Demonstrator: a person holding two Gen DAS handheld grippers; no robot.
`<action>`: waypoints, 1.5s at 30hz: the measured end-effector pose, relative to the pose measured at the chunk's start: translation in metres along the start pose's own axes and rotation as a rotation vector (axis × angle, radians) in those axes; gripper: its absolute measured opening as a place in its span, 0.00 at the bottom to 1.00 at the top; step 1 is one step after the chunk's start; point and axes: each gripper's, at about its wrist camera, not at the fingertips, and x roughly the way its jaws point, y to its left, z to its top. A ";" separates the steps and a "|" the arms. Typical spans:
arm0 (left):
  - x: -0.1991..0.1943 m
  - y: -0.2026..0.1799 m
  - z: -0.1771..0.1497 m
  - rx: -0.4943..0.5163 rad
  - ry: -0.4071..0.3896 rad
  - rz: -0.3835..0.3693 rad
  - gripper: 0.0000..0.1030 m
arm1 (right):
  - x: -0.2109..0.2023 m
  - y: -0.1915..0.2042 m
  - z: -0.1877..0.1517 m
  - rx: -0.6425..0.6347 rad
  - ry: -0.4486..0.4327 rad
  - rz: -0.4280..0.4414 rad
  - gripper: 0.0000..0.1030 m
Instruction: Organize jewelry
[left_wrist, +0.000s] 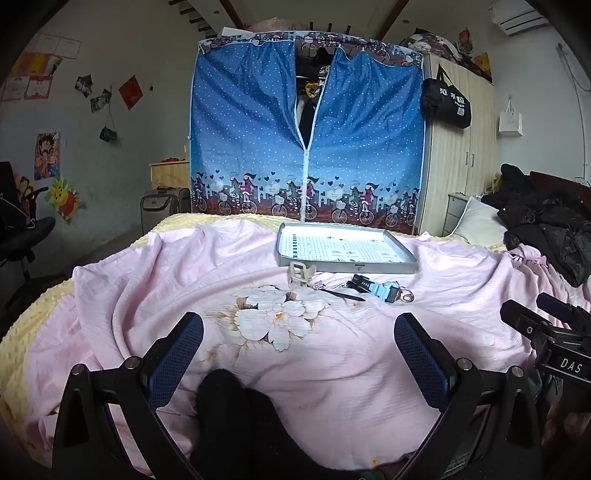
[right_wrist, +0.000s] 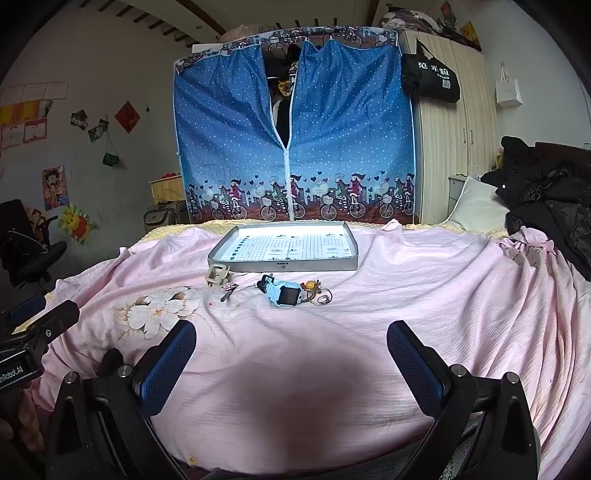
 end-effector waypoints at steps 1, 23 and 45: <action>0.000 0.000 0.000 0.000 0.000 0.000 0.98 | 0.000 0.000 0.000 0.000 0.000 0.000 1.00; 0.000 -0.004 -0.001 0.023 0.000 -0.003 0.98 | 0.003 -0.003 -0.002 0.011 0.004 0.002 1.00; 0.000 -0.004 -0.002 0.022 0.002 -0.006 0.98 | 0.003 -0.003 -0.002 0.016 0.007 0.003 1.00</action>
